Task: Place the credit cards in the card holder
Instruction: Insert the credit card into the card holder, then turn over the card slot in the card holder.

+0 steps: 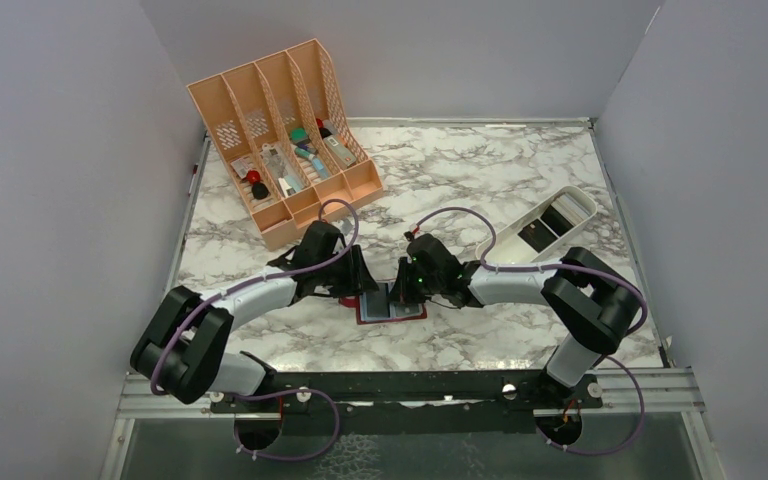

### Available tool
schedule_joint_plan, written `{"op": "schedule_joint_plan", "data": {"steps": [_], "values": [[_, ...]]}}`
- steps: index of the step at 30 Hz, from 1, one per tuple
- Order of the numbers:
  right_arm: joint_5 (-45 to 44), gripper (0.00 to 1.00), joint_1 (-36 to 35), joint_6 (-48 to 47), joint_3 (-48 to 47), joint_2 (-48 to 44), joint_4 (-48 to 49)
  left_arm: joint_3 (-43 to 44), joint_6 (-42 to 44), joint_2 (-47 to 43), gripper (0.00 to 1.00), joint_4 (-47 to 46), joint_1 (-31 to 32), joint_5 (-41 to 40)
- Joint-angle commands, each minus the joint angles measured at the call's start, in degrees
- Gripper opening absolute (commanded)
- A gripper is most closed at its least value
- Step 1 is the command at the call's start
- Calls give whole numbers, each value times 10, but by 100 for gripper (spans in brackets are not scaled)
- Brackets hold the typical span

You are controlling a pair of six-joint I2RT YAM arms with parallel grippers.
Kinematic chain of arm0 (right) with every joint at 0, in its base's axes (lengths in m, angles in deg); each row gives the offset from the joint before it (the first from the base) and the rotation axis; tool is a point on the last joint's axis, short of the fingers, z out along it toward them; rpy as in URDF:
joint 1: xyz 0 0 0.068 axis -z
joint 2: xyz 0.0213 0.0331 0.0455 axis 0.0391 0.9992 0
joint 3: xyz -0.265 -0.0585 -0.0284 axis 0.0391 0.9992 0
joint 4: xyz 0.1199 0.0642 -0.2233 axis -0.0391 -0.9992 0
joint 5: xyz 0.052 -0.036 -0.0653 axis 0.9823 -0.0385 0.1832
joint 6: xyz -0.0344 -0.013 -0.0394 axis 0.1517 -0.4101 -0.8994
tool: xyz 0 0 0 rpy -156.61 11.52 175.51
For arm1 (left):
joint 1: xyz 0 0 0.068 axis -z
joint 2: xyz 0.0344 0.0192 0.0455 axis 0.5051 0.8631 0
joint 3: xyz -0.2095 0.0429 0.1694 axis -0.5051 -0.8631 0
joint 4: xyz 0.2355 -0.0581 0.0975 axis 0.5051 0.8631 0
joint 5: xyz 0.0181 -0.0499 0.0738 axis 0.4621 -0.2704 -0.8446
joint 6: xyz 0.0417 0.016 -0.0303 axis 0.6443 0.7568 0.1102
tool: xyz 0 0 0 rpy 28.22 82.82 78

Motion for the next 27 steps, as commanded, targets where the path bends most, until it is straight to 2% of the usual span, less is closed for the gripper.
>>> {"op": "schedule_joint_plan", "data": {"steps": [1,11,18,22,27], "values": [[-26,1,-5,-3,17,11,-16,-8,-11,8,50,-33,-3,21],[-20,3,-5,-1,17,8,-9,-8,-27,-9,50,-50,-3,45],[-48,19,-5,-21,15,-58,-40,-12,-41,-9,50,-81,-1,76],[-102,39,-5,-43,16,-124,-82,-4,-43,-18,50,-90,0,83],[-187,46,2,-82,18,-216,-137,3,-53,-3,50,-125,3,109]]}}
